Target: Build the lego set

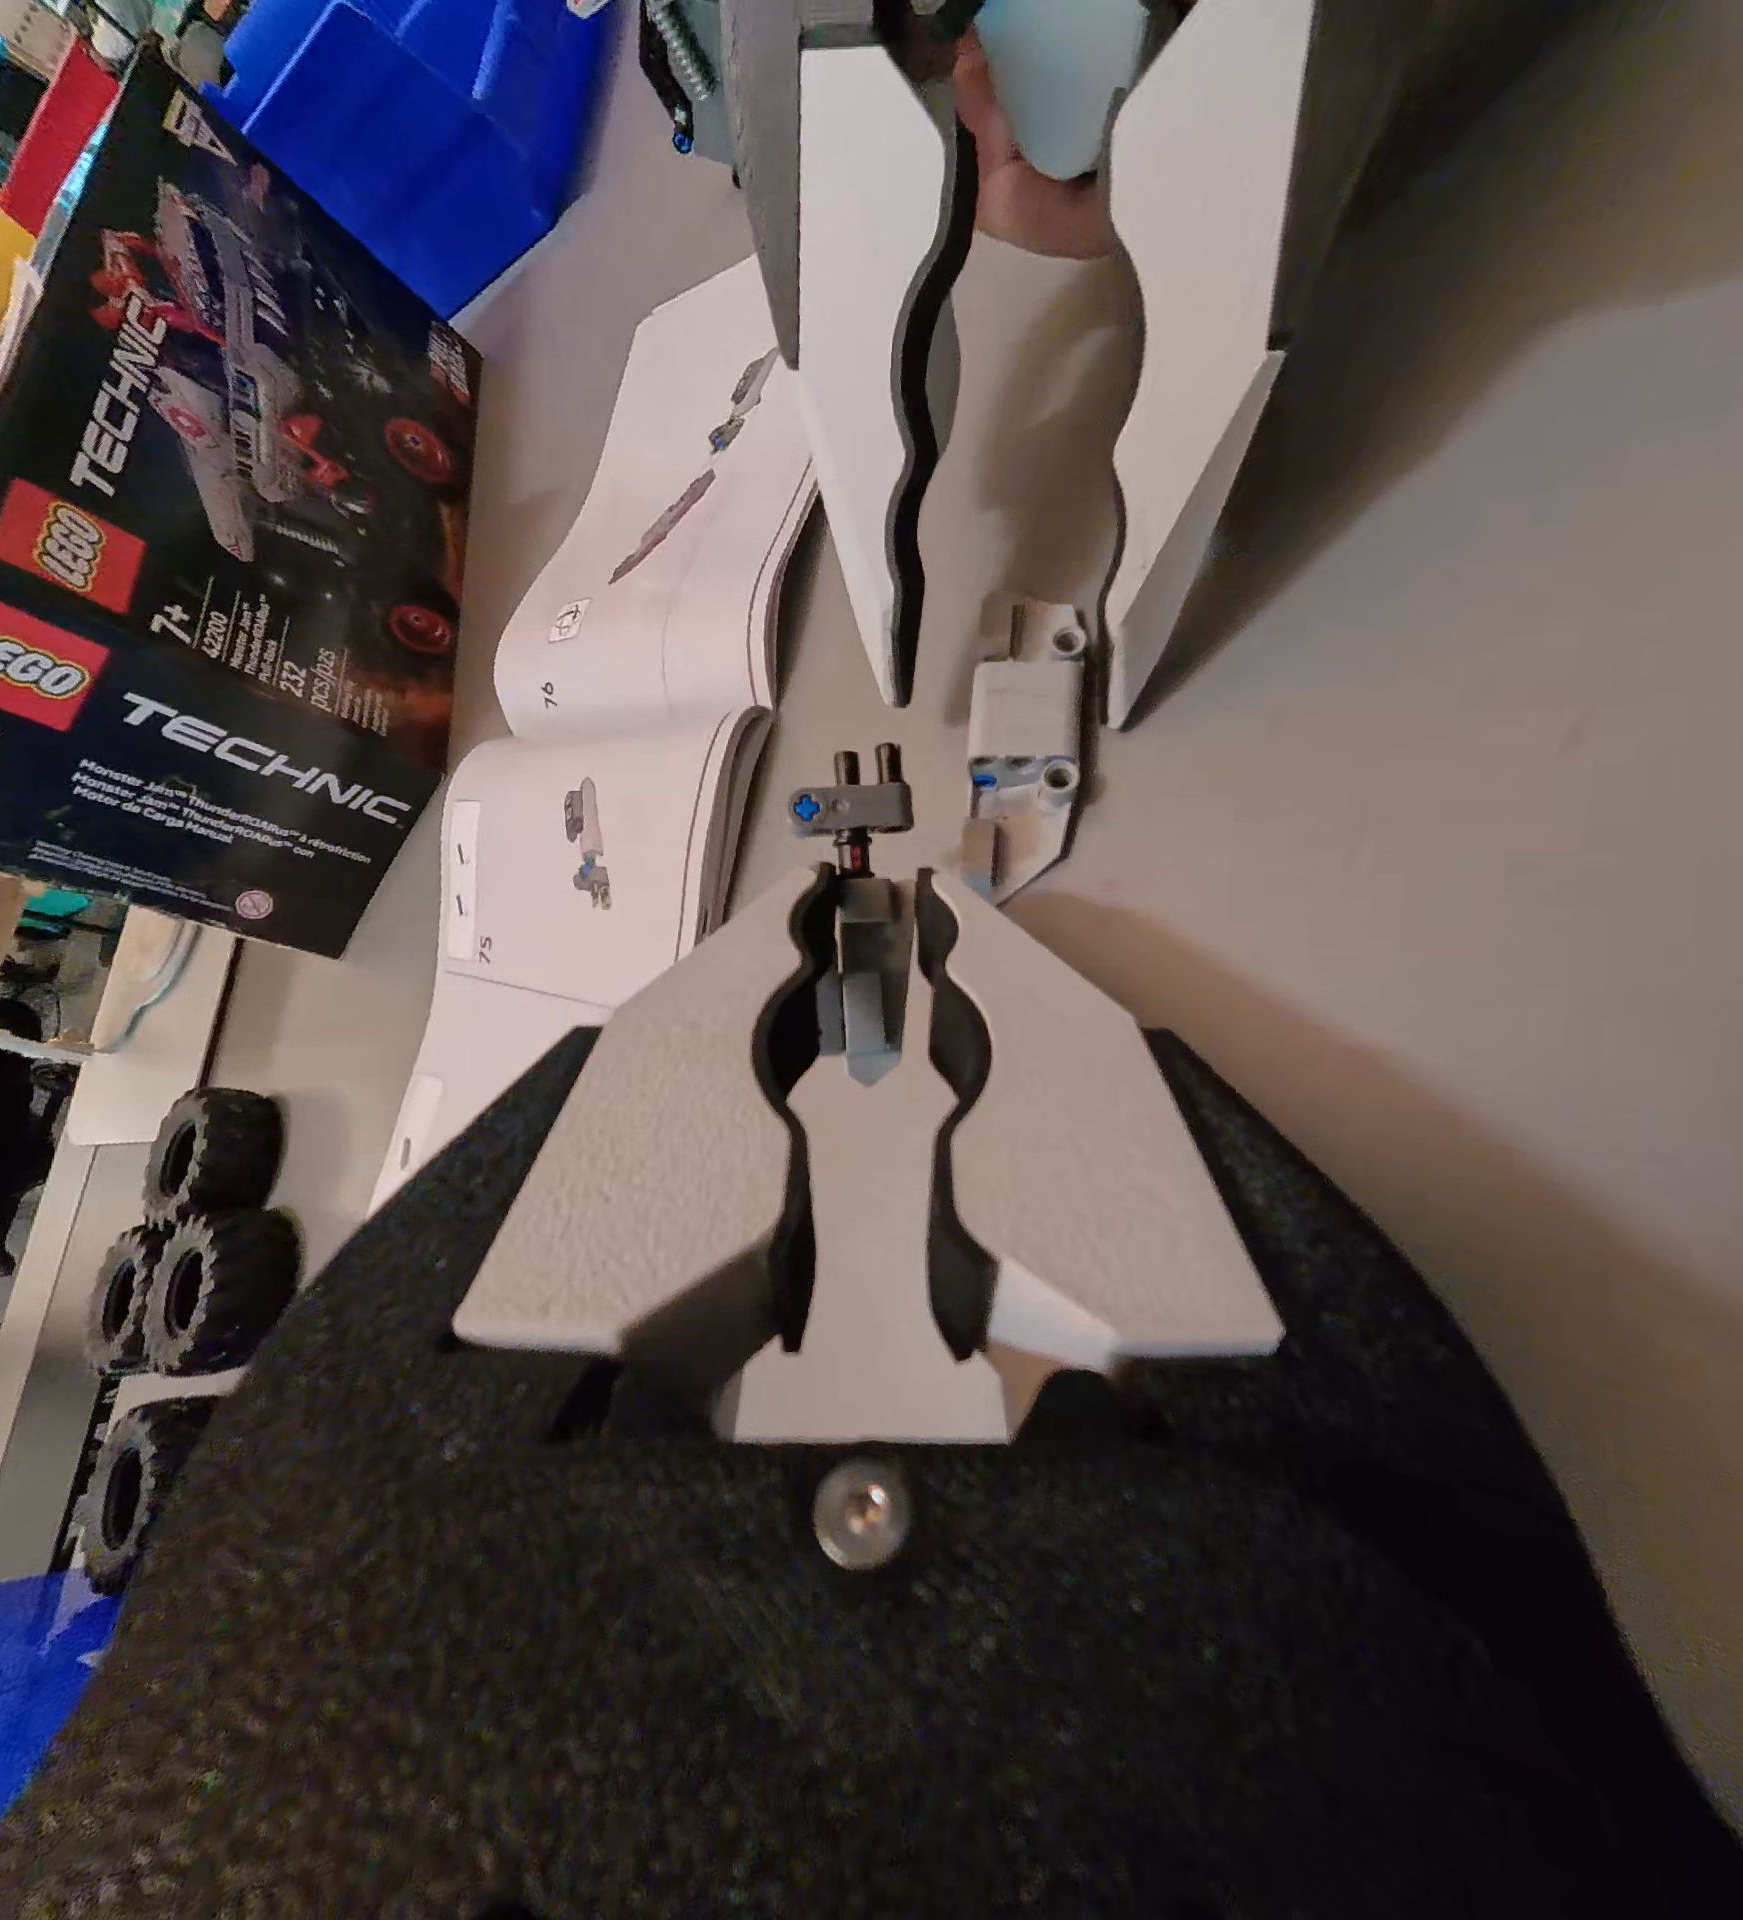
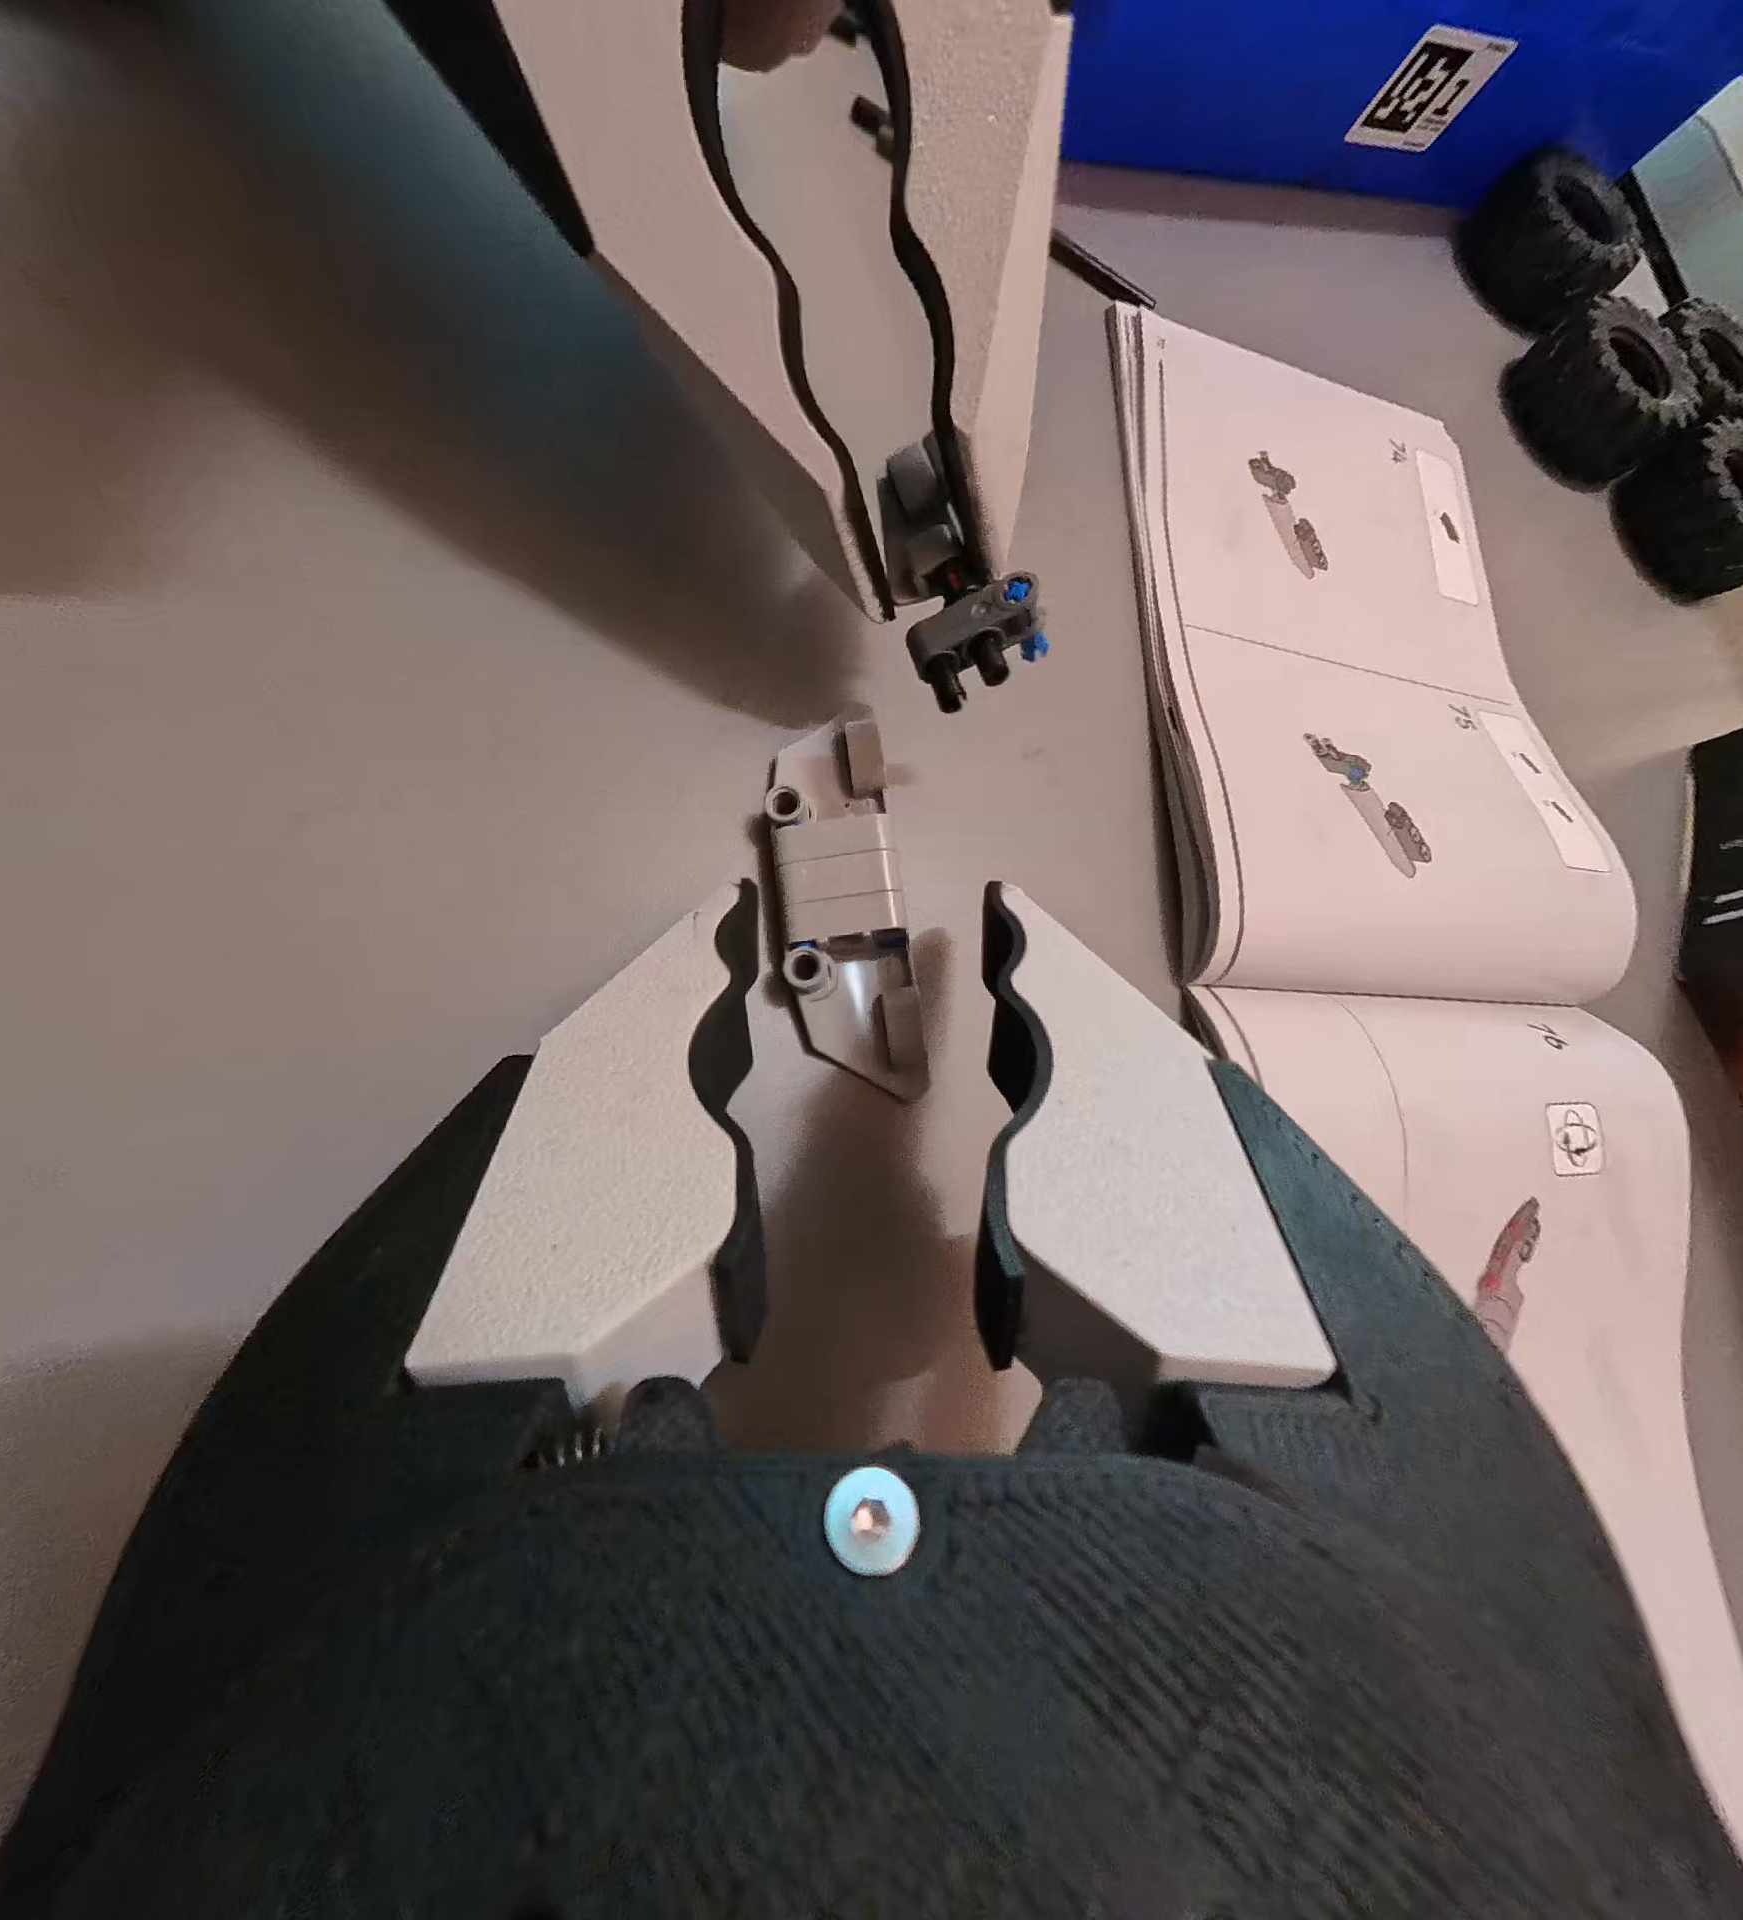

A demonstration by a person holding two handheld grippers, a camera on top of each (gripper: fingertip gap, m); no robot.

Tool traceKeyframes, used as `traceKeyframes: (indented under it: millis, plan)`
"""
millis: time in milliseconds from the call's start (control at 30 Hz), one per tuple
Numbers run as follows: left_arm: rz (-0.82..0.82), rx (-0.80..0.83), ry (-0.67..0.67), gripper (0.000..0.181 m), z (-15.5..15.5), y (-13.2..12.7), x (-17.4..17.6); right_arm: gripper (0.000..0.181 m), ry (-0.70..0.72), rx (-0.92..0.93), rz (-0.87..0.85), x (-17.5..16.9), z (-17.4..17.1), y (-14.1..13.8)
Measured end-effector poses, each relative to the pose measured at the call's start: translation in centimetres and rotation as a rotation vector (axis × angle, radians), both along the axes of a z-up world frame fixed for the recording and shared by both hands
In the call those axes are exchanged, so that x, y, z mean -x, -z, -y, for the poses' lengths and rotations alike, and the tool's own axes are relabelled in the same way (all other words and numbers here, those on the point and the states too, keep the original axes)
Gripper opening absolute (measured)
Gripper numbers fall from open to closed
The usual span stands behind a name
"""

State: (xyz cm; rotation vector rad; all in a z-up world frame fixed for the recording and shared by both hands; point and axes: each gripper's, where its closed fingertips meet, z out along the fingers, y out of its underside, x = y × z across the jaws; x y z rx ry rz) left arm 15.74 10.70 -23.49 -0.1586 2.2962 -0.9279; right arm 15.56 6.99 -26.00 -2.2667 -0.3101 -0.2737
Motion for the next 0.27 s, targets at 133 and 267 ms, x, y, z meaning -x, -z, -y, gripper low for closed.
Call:
traceKeyframes:
  millis: [133,267]
  plan:
    - [-0.004,-0.010,0.000,0.012,-0.20,0.29,0.04,0.036,-0.021,-0.030,-0.099,0.36,-0.20,0.25]
    - [-0.012,0.012,0.005,0.012,-0.02,0.16,0.04,0.033,-0.033,-0.037,-0.103,0.52,-0.17,0.28]
